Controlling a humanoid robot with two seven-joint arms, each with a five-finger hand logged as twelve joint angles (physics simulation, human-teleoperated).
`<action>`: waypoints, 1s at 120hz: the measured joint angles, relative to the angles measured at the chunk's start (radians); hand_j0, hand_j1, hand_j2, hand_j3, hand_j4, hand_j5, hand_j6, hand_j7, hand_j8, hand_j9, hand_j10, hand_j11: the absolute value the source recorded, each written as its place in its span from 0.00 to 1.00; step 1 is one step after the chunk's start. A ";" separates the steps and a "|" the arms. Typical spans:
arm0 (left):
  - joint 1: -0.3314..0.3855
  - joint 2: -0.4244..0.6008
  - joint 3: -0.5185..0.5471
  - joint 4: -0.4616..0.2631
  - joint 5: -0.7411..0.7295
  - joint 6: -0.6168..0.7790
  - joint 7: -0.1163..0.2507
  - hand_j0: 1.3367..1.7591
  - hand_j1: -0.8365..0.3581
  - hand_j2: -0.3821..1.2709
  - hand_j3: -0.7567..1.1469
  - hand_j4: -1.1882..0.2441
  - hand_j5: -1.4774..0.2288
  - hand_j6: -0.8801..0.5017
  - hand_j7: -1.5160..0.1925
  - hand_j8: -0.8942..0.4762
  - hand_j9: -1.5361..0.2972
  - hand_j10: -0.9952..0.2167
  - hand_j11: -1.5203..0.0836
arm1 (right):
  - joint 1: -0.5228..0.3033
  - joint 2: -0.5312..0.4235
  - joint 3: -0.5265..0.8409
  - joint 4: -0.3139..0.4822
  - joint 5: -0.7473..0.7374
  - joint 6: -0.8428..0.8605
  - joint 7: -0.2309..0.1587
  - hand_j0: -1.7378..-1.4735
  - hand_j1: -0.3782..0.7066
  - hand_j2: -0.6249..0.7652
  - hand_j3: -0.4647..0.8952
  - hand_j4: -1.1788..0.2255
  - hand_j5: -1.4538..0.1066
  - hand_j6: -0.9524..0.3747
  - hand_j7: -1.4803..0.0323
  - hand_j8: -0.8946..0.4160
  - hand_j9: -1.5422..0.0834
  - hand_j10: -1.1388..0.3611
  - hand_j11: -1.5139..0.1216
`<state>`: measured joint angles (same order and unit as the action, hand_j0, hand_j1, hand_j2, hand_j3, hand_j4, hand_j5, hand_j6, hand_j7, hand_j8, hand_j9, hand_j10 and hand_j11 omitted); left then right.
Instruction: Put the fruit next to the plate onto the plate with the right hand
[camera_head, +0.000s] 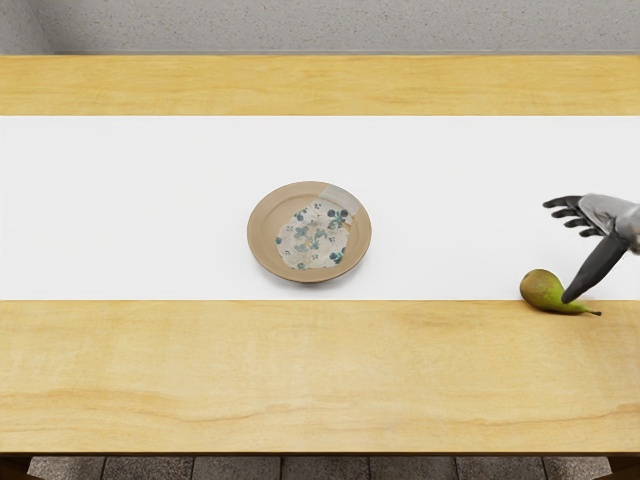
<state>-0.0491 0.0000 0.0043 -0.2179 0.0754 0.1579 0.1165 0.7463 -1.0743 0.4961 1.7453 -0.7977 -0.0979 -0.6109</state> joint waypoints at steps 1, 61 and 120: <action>0.000 0.000 0.000 0.000 0.000 0.000 0.000 0.76 0.99 0.23 0.40 0.83 0.86 0.63 0.88 0.65 0.83 0.82 0.94 | 0.000 0.003 -0.001 0.000 -0.004 -0.006 0.000 0.30 0.15 0.44 0.34 0.75 0.83 0.62 0.88 0.59 0.86 0.68 0.83; 0.000 0.000 0.000 0.000 0.000 0.000 0.000 0.76 0.99 0.23 0.40 0.83 0.86 0.63 0.88 0.65 0.83 0.82 0.94 | -0.037 0.107 -0.045 -0.023 -0.126 -0.129 0.000 0.30 0.15 0.44 0.34 0.75 0.83 0.62 0.88 0.59 0.86 0.68 0.83; 0.000 0.000 0.000 0.000 0.000 0.000 0.000 0.76 0.99 0.23 0.40 0.83 0.86 0.63 0.88 0.65 0.83 0.82 0.94 | -0.085 0.117 -0.046 -0.033 -0.133 -0.189 0.000 0.30 0.30 0.42 0.34 0.66 0.72 0.53 0.77 0.49 0.75 0.59 0.73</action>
<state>-0.0491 0.0000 0.0043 -0.2178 0.0754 0.1578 0.1165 0.6614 -0.9577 0.4498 1.7128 -0.9306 -0.2864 -0.6109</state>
